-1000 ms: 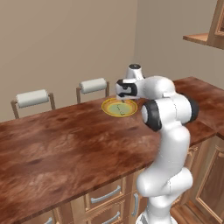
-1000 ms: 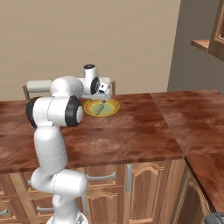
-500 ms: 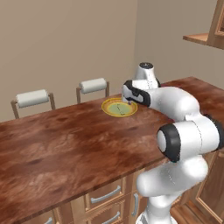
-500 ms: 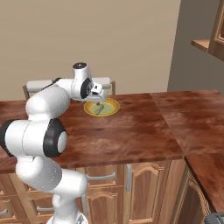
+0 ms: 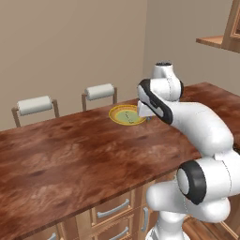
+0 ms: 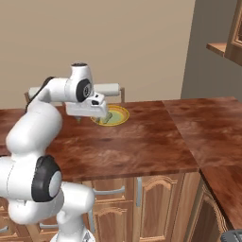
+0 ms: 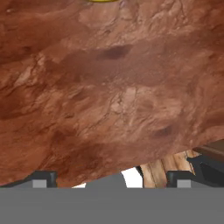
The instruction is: Retrieve the butter from the fridge and place it on a plate on the dining table. Then retrieve the butter knife by the fridge and place it near the plate.
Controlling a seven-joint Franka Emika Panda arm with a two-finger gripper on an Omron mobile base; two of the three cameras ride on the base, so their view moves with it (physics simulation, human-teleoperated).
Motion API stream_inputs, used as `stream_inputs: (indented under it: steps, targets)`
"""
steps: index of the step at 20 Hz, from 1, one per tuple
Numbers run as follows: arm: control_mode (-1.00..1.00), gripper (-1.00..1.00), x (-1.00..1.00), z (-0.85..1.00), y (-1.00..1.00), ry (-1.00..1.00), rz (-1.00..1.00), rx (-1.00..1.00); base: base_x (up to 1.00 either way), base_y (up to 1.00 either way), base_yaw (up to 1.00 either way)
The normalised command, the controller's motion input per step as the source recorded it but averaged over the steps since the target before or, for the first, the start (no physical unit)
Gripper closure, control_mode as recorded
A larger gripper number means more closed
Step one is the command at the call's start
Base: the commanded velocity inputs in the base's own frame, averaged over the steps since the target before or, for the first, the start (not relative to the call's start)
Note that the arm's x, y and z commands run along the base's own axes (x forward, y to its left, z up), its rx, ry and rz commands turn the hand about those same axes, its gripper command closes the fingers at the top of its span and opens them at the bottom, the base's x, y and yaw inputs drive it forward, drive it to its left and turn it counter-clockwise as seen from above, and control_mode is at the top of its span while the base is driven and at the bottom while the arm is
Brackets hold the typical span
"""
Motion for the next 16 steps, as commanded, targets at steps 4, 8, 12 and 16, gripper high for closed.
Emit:
stream_inputs:
  steps: [4, 8, 12, 16]
  targets:
    - [-1.0, -1.0, -1.0, -0.41, 0.0, 0.17, 0.0, 0.0, 0.0, 0.0, 0.0]
    - [-1.0, -1.0, -1.0, -0.03, 0.0, -0.06, 0.0, 0.02, 0.0, 0.0, 0.0]
    - [-1.0, -1.0, -1.0, 0.0, 0.0, -0.08, 0.0, 0.02, 0.0, 0.0, 0.0]
    - [-1.0, -1.0, -0.8, -0.12, -0.05, -0.02, 0.0, -0.07, 0.0, 0.0, 0.0]
